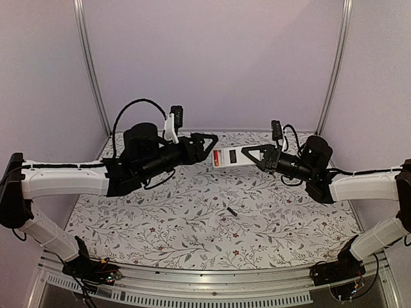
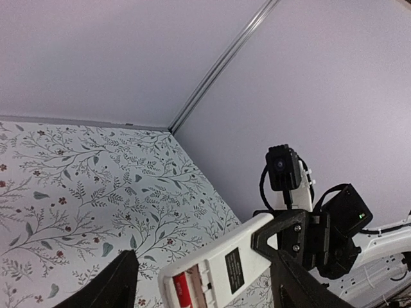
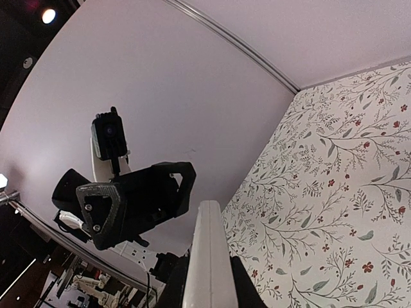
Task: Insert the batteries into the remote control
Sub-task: Load the battery into the battery compartment, then press the battery in the battery compartment.
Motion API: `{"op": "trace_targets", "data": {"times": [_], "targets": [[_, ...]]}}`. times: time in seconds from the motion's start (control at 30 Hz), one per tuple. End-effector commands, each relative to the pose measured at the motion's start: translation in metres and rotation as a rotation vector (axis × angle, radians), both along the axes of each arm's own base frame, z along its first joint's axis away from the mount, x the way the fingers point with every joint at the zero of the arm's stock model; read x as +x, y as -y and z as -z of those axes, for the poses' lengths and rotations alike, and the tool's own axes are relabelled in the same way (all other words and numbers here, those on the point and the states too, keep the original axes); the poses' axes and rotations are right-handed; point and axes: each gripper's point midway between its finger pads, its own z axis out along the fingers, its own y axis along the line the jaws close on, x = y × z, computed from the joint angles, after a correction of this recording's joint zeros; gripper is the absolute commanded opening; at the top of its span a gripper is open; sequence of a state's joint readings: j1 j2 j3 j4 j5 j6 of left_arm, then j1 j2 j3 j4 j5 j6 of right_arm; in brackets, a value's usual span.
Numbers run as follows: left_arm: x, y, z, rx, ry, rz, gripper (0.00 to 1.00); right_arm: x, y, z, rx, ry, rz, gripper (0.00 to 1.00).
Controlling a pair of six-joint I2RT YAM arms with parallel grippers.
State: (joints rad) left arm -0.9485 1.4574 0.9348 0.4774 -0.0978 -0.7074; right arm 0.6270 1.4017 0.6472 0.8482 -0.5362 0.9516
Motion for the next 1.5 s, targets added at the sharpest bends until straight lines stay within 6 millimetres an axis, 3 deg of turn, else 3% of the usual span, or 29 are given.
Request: {"op": "trace_targets", "data": {"times": [0.0, 0.23, 0.5, 1.17, 1.23, 1.37, 1.47], "targets": [[-0.006, -0.001, 0.030, 0.286, -0.004, 0.069, 0.72, -0.008, -0.003, -0.008, -0.037, 0.070, -0.048, 0.00], [-0.012, 0.000, 0.060, 0.366, -0.087, 0.102, 0.69, -0.013, -0.006, -0.007, -0.056, 0.094, -0.083, 0.00], [-0.017, 0.004, 0.082, 0.383, -0.145, 0.121, 0.57, -0.011, -0.008, -0.004, -0.066, 0.088, -0.086, 0.00], [-0.015, 0.001, 0.115, 0.510, -0.187, 0.104, 0.33, -0.011, -0.007, -0.012, -0.050, 0.088, -0.092, 0.00], [-0.014, 0.000, 0.115, 0.522, -0.183, 0.102, 0.38, -0.009, -0.006, -0.009, -0.053, 0.077, -0.085, 0.00], [-0.016, 0.001, 0.102, 0.522, -0.133, 0.128, 0.68, -0.002, 0.000, 0.009, -0.087, 0.032, -0.058, 0.00], [-0.015, -0.001, 0.089, 0.516, -0.082, 0.151, 0.78, 0.004, 0.008, 0.026, -0.116, -0.015, -0.036, 0.00]]}}
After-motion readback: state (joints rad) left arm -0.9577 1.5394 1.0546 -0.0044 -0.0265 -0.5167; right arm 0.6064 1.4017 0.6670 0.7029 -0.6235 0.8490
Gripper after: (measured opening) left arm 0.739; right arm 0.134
